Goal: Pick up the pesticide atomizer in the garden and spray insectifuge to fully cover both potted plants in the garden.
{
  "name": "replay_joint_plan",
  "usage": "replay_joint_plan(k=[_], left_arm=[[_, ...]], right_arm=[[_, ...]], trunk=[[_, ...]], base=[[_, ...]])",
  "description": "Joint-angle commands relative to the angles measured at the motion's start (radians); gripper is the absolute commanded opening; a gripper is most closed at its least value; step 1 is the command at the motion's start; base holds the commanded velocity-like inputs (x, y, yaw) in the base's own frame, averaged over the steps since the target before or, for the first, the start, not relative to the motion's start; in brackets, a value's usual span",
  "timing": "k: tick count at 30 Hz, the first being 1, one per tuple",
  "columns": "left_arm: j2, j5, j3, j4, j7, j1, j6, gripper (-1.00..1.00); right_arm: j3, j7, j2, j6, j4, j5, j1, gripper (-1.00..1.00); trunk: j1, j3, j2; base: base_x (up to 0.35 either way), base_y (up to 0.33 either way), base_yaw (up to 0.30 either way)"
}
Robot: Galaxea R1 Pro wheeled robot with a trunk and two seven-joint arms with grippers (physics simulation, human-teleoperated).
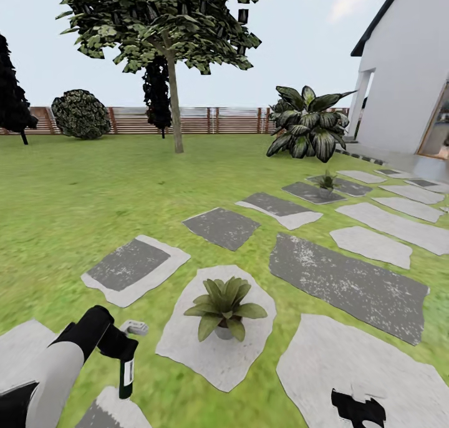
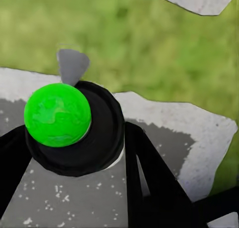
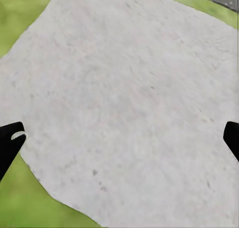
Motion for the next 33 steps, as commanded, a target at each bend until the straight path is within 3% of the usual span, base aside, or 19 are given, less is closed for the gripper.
replay_joint_plan(k=[1,6,16,17,33], left_arm=[[-0.001,-0.009,0.002,-0.001,-0.008,0.000,0.005,-1.00],[-0.001,-0.009,-0.023,0.000,-0.008,0.003,0.005,-1.00],[-0.004,-0.007,-0.029,0.006,-0.009,0.013,0.004,-1.00],[0.012,-0.095,-0.207,0.012,-0.201,0.017,0.002,-1.00],[0.010,-0.094,-0.202,0.014,-0.198,0.017,0.002,-1.00]], right_arm=[[-0.007,-0.003,0.000,-0.004,0.002,0.010,-0.001,1.00],[-0.007,-0.003,0.000,-0.004,0.002,0.010,-0.001,1.00],[-0.007,-0.003,0.000,-0.004,0.003,0.010,-0.001,1.00],[-0.004,0.005,-0.002,-0.001,0.003,0.016,0.000,1.00],[-0.004,0.003,-0.003,-0.001,0.003,0.016,0.005,1.00]], trunk=[[0.000,-0.001,0.000],[0.000,-0.001,0.000],[0.000,-0.001,0.000],[0.000,-0.001,0.000],[0.000,-0.001,0.000]], base=[[0.322,0.000,-0.234],[0.334,0.000,-0.268],[0.338,0.035,-0.268],[0.000,0.000,0.000],[0.000,-0.065,0.000]])
